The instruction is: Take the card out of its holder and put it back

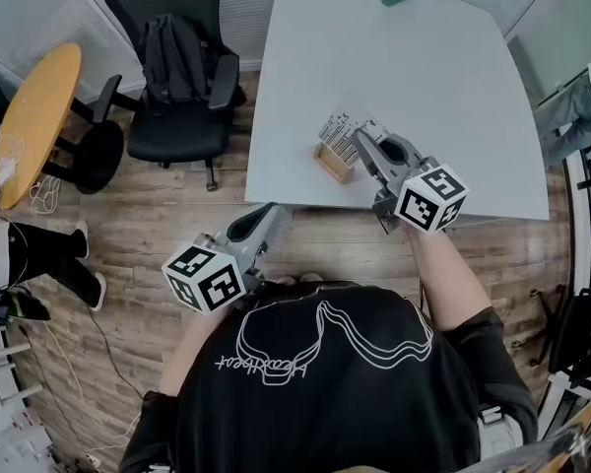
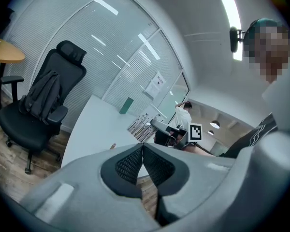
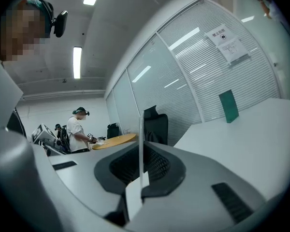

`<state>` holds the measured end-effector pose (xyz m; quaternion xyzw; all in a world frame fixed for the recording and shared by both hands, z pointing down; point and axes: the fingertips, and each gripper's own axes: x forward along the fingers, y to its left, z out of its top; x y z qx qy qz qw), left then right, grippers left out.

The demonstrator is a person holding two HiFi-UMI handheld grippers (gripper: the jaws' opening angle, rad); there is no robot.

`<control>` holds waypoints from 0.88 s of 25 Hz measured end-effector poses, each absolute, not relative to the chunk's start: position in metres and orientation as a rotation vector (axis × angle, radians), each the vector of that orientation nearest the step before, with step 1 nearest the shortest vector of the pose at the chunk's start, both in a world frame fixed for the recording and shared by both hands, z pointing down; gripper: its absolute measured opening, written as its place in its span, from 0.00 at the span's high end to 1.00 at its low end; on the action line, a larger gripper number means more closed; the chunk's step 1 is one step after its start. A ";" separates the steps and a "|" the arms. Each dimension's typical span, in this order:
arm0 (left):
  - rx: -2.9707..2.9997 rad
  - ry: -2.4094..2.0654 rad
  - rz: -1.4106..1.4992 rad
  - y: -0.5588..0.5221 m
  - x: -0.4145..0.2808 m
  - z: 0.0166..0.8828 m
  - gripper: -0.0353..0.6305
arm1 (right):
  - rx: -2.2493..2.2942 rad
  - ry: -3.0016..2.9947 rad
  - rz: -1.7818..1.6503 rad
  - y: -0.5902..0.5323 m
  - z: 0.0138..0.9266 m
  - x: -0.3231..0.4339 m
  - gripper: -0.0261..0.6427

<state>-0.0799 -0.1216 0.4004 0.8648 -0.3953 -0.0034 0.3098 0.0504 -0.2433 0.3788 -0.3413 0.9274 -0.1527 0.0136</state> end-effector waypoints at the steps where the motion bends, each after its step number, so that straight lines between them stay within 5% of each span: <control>1: 2.280 -1.043 -0.008 -0.121 -0.081 0.401 0.93 | -1.081 2.893 -0.470 -0.246 0.383 0.052 0.93; 22: 2.217 -1.033 0.006 -0.126 -0.094 0.421 0.93 | -1.230 2.997 -0.463 -0.270 0.471 0.053 0.93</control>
